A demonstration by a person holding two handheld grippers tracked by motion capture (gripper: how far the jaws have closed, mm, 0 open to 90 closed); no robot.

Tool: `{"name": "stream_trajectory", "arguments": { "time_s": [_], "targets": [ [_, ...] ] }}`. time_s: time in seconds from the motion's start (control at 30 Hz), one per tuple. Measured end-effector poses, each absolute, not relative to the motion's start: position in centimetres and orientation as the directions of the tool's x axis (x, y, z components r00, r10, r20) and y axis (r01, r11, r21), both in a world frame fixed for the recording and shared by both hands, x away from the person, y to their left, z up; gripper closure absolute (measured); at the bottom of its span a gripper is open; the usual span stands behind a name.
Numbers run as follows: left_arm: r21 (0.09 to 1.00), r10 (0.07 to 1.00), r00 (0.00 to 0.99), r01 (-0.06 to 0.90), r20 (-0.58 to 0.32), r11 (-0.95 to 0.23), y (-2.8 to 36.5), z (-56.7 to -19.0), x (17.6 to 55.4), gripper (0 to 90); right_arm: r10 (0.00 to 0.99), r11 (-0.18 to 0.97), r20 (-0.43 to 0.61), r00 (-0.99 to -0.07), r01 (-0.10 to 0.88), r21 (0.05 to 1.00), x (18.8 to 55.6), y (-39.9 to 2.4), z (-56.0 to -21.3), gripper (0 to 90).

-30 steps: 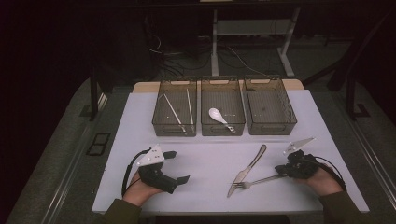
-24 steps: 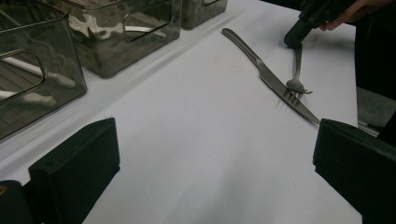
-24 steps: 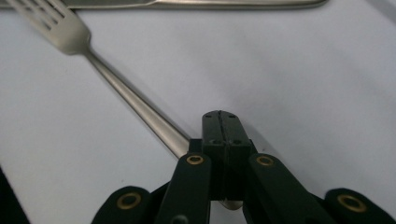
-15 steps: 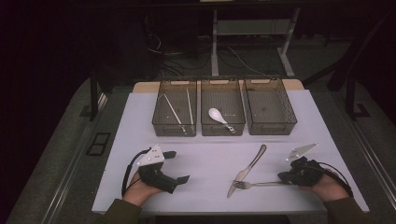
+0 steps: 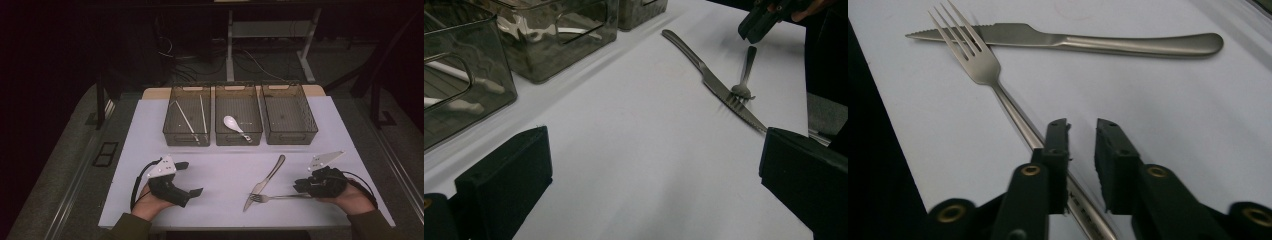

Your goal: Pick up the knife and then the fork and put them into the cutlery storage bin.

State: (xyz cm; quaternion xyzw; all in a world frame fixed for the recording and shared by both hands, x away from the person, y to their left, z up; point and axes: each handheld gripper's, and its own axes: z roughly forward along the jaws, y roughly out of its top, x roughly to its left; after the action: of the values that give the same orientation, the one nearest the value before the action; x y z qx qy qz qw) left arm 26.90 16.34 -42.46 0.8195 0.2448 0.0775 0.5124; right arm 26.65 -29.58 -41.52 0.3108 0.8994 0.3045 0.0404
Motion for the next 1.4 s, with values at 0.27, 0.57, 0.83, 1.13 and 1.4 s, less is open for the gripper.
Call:
{"name": "stream_trajectory", "arguments": {
  "time_s": [0.27, 0.57, 0.83, 1.13, 1.4],
  "targets": [
    [0.878, 0.481, 0.868, 0.321, -0.123, -0.355, 16.3, -42.5, 26.9, 0.0, 0.533, 0.651, 0.107, -0.84, 0.487, 0.582, 26.5, -28.1, -41.1, 62.2],
    [0.878, 0.482, 0.867, 0.323, -0.124, -0.354, 16.3, -42.5, 26.9, 0.0, 0.405, 0.771, 0.059, -0.912, 0.376, 0.514, 26.4, -25.5, -40.8, 58.6],
    [0.878, 0.48, 0.868, 0.321, -0.123, -0.354, 16.3, -42.5, 26.9, 0.0, 0.313, 0.856, 0.026, -0.949, 0.294, 0.424, 26.9, -23.5, -41.6, 66.0],
    [0.877, 0.479, 0.869, 0.321, -0.124, -0.357, 16.3, -42.5, 26.9, 0.0, 0.255, 0.903, -0.004, -0.967, 0.236, 0.358, 27.1, -22.6, -42.1, 72.8],
    [0.876, 0.481, 0.868, 0.324, -0.125, -0.357, 16.2, -42.5, 26.9, 0.0, 0.226, 0.927, -0.021, -0.974, 0.208, 0.311, 27.3, -21.9, -42.2, 77.3]
  ]
}}
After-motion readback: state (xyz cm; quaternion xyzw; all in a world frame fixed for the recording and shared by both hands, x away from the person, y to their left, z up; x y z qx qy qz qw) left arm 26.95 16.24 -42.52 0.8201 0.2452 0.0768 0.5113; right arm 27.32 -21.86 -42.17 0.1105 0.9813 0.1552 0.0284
